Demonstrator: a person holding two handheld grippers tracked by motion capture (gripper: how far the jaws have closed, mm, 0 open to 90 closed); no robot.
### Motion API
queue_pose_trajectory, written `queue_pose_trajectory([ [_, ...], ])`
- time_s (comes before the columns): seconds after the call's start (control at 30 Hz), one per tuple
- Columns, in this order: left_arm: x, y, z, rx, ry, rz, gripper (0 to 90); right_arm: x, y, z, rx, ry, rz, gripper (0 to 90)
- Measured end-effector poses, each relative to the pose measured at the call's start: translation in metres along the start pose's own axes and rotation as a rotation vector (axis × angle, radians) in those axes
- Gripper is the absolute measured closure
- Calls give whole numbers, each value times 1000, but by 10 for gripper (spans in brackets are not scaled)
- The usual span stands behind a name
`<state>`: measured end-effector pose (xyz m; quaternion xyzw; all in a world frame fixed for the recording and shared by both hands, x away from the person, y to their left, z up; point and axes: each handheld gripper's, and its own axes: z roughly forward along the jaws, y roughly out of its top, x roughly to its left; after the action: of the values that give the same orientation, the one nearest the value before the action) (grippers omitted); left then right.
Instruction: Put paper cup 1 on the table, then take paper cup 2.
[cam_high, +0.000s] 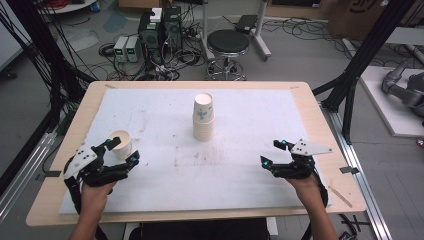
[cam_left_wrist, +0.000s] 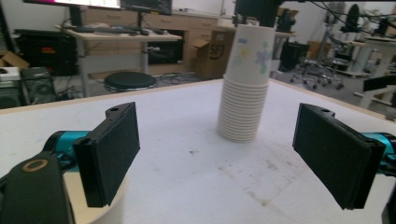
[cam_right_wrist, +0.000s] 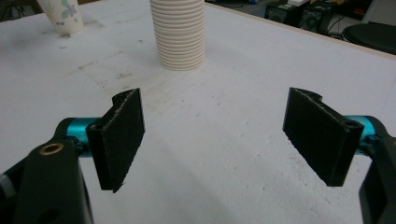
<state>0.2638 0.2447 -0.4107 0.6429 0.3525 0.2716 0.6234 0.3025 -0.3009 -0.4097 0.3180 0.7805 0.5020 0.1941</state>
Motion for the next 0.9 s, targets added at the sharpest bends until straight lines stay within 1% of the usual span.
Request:
queue_pose_trajectory([
  [0.07, -3, -1, 4, 14, -10, 16, 151, 0, 0, 0, 4, 1, -1, 214],
  [0.17, -5, -3, 6, 31, -15, 31, 151, 1, 0, 0, 4, 1, 6, 213],
  [0.33, -5, -6, 8, 29, -28, 21, 151, 0, 1, 0, 2, 3, 17, 213],
  [0.43, -7, -6, 12, 38, -36, 25, 151, 0, -1, -1, -2, 3, 22, 213],
  [0.5, -8, -7, 16, 50, -41, 38, 153, 0, -1, -2, -4, 2, 25, 214],
  [0.63, -7, -8, 24, 61, -45, 36, 153, 0, 0, -6, -24, -10, 19, 213],
  [0.77, -6, -11, 24, 74, -44, 36, 153, 0, -1, -7, -26, -10, 26, 213],
  [0.9, -4, -15, 20, 74, -33, 31, 153, 2, 0, -6, -33, -13, 24, 199],
])
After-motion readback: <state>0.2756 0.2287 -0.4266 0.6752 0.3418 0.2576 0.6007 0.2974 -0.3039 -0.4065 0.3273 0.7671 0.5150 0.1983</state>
